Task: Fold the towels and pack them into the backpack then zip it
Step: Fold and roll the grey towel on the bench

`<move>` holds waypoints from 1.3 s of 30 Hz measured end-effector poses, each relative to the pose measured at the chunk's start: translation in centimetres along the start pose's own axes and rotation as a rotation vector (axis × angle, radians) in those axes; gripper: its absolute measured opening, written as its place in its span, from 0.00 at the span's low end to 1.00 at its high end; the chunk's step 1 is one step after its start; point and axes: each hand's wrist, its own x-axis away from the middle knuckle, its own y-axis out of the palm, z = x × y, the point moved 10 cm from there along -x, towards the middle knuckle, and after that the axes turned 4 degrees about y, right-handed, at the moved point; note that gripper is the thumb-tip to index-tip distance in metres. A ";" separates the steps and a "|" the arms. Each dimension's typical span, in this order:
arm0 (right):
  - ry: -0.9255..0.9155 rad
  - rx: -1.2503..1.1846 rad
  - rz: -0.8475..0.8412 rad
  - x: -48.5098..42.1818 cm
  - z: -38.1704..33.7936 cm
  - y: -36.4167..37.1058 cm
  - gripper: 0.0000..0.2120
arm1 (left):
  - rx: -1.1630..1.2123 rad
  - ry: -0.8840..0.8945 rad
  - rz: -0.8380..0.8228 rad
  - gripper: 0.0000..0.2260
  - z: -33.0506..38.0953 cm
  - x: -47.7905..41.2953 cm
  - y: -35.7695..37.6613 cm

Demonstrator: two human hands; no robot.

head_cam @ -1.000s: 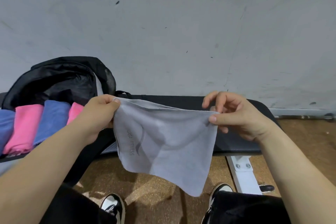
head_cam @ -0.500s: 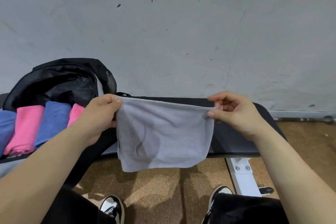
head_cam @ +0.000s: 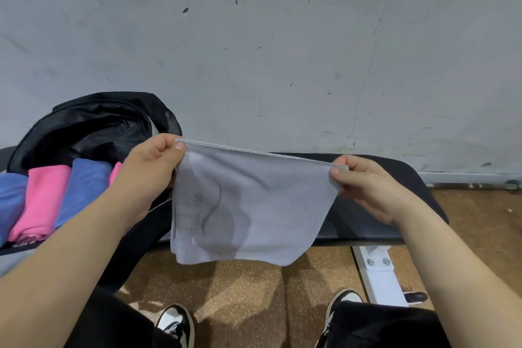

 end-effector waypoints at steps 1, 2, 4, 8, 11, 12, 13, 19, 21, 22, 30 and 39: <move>0.013 -0.105 -0.005 0.1 -0.1 0.4 0.09 | -0.040 0.007 0.020 0.10 0.1 0.1 -0.3; 0.015 -0.148 0.012 0.1 -0.2 0.6 0.08 | -0.096 0.014 0.052 0.13 0.0 0.1 -0.8; -0.009 -0.190 0.069 0.0 -0.7 0.7 0.06 | -0.173 0.042 0.119 0.16 0.4 0.3 -1.5; -0.024 -0.308 0.199 0.5 -1.5 0.0 0.06 | -0.159 0.093 0.116 0.07 1.6 0.7 0.3; 0.057 -0.216 0.259 0.6 -0.5 -0.4 0.09 | -0.280 0.083 0.116 0.09 1.7 1.0 0.7; 0.104 -0.178 0.274 0.6 0.1 -0.4 0.10 | -0.286 0.072 0.135 0.09 1.6 1.0 0.5; 0.144 -0.155 0.284 0.7 0.6 -0.4 0.10 | -0.288 0.052 0.148 0.09 1.2 0.8 0.3; 0.183 -0.231 0.372 0.4 1.5 0.2 0.12 | -0.149 -0.096 0.141 0.10 -1.2 0.2 0.9; 0.154 -0.249 0.386 0.4 1.0 1.2 0.14 | -0.083 -0.125 0.115 0.10 -1.4 0.4 2.1; 0.130 -0.252 0.382 0.5 0.4 2.0 0.14 | -0.051 -0.132 0.094 0.10 -1.3 0.6 2.8; -0.019 -0.183 0.192 0.8 -2.6 11.0 0.11 | 0.064 0.020 -0.159 0.06 2.4 4.0 9.4; -0.114 -0.055 0.251 -0.1 -3.9 11.5 0.09 | -0.013 0.036 -0.143 0.10 2.3 3.2 9.2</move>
